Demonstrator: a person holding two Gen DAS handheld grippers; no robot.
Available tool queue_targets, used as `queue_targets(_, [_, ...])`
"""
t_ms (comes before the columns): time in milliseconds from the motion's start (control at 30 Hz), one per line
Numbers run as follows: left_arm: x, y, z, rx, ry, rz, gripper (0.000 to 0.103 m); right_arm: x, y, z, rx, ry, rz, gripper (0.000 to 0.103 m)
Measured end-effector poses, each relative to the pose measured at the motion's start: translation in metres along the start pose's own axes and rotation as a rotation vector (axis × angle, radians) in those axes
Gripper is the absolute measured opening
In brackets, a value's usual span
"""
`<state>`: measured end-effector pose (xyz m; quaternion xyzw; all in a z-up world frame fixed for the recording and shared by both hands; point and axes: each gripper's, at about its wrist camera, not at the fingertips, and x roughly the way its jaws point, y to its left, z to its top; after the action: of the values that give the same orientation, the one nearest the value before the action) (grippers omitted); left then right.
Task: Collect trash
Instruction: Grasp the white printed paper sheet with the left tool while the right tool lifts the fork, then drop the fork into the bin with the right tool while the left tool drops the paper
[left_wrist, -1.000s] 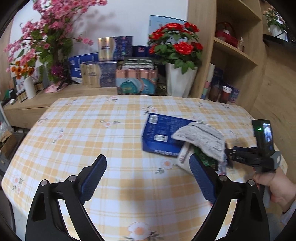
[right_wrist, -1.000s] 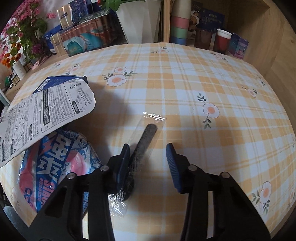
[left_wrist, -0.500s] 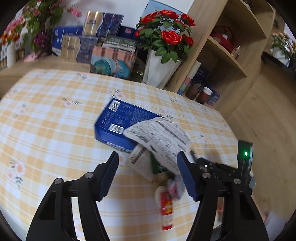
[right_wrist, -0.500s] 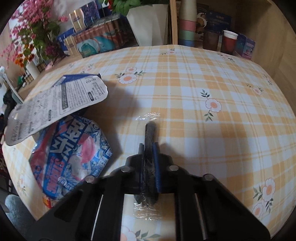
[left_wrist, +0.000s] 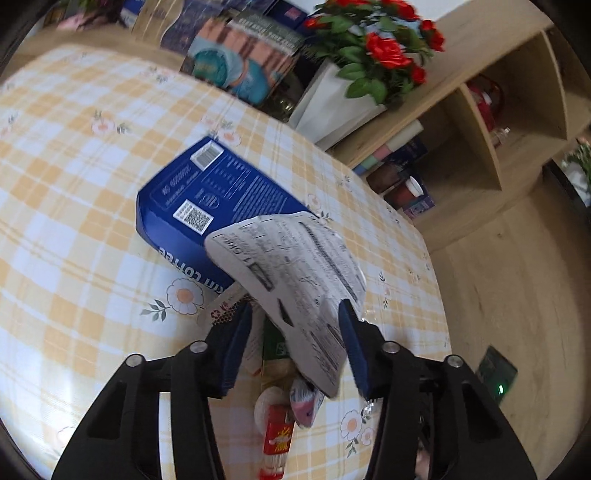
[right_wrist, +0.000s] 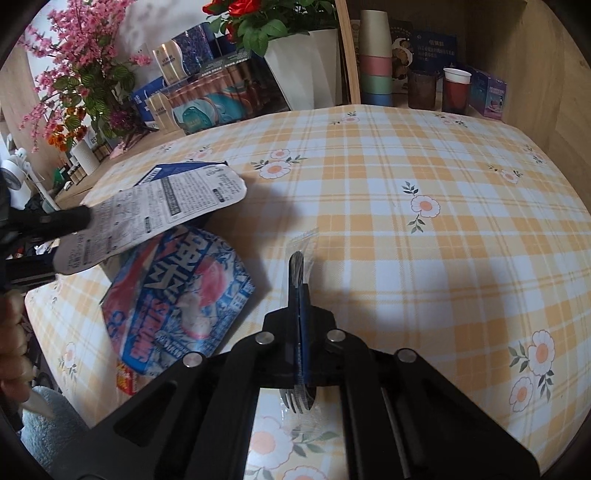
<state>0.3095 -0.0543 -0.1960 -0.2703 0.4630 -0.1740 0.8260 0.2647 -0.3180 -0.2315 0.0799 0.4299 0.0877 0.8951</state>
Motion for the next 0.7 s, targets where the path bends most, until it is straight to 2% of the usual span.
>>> queue_targets(33, [0.003,0.002,0.001,-0.011,0.009,-0.009,0.032,-0.001,0.001,-0.001,-0.003,-0.001,0.0,0.005])
queue_targets(67, [0.004,0.004,0.002,-0.013,0.013,-0.014,0.015,-0.002,0.001,-0.002,-0.007,-0.002,-0.001,0.005])
queue_targets(100, [0.004,0.004,0.002,-0.004,0.009,-0.011,0.01,-0.003,0.001,-0.003,-0.008,-0.003,-0.002,0.005])
queue_targets(167, [-0.003,0.0,0.001,0.029,-0.027,-0.006,0.005,-0.007,0.001,-0.004,-0.001,-0.009,0.0,0.005])
queue_targets(467, [-0.058,-0.029,0.007,0.197,-0.182,-0.035,0.002,-0.027,0.004,-0.004,0.019,-0.051,0.022,0.005])
queue_targets(700, [-0.108,-0.042,-0.001,0.293,-0.279,-0.002,0.002,-0.055,0.014,-0.002,0.02,-0.104,0.046,0.005])
